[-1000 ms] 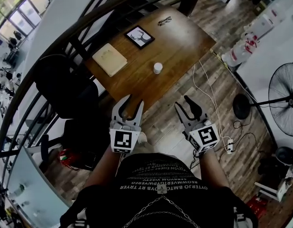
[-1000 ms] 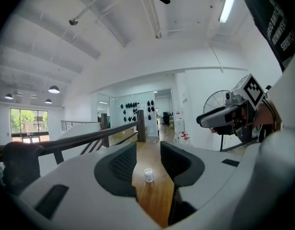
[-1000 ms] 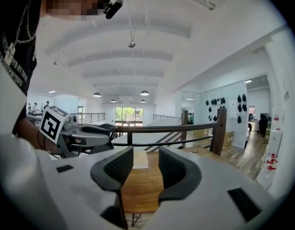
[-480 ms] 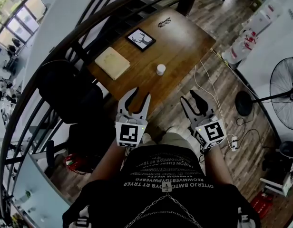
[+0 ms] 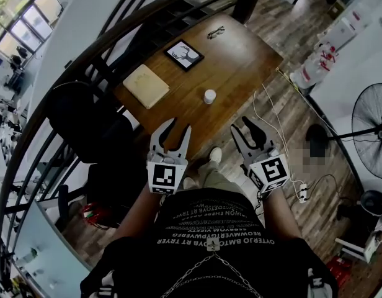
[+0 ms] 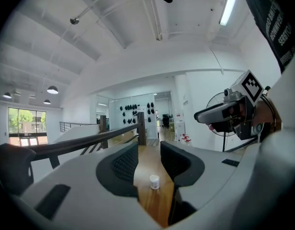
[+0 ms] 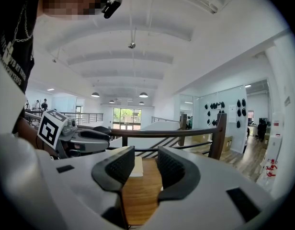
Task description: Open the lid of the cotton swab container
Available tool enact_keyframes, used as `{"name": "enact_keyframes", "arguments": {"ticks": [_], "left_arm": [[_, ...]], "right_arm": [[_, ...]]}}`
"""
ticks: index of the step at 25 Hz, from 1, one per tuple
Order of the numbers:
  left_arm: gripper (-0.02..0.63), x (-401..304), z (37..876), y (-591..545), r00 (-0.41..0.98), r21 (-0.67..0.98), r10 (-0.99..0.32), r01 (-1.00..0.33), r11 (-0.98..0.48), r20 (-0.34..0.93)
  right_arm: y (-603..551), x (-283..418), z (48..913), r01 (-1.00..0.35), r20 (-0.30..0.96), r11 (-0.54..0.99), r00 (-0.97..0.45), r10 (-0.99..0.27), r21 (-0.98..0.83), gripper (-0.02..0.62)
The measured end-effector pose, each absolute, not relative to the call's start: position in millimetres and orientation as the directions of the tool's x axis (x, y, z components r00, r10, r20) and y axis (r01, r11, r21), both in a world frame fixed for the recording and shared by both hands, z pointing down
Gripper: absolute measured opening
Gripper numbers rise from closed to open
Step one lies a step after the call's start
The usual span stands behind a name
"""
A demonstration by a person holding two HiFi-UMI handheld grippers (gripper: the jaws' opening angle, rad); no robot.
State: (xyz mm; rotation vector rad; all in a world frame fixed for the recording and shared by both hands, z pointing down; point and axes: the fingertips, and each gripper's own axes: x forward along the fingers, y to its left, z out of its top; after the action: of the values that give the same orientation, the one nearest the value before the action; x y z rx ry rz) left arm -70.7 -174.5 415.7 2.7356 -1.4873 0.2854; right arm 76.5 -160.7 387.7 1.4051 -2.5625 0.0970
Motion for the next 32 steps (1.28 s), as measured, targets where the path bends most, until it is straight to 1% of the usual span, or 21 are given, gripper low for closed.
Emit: {"name": "enact_keyframes", "arguments": {"ticks": [4,12,16,19,21,24,32], "left_arm": [[0.163,-68,420,-187,0.516,-0.091,-0.836,-0.838,-0.538,0.188],[0.163,-46,428,-214,0.527,-0.069,-0.823,-0.832,-0.55,0.209],[0.163,-39,443,-226,0.524,-0.052,-0.819,-0.834,-0.549,0.236],[0.163,-34,455,-236,0.52,-0.041,-0.815,-0.836,-0.547,0.256],[0.163,-30,462,-242,0.517,-0.035,-0.812,-0.838,-0.544,0.27],[0.164,-20,473,-250,0.52,-0.019,-0.806,-0.837,-0.546,0.282],[0.181,6,520,-271,0.542,-0.003,-0.768,-0.816,-0.578,0.34]], "right_arm": [[-175,79,391,-0.833,0.218,0.552,-0.532,-0.818,0.034,0.154],[-201,89,396,-0.812,0.219,0.583,-0.567,-0.794,0.014,0.153],[-216,100,406,-0.809,0.243,0.588,-0.571,-0.784,0.001,0.153],[-229,111,410,-0.817,0.238,0.577,-0.561,-0.793,-0.001,0.152],[-238,119,411,-0.824,0.23,0.566,-0.554,-0.8,-0.015,0.132],[-246,127,414,-0.818,0.224,0.576,-0.563,-0.795,-0.012,0.13],[-262,145,437,-0.811,0.277,0.583,-0.57,-0.773,-0.044,0.13]]}}
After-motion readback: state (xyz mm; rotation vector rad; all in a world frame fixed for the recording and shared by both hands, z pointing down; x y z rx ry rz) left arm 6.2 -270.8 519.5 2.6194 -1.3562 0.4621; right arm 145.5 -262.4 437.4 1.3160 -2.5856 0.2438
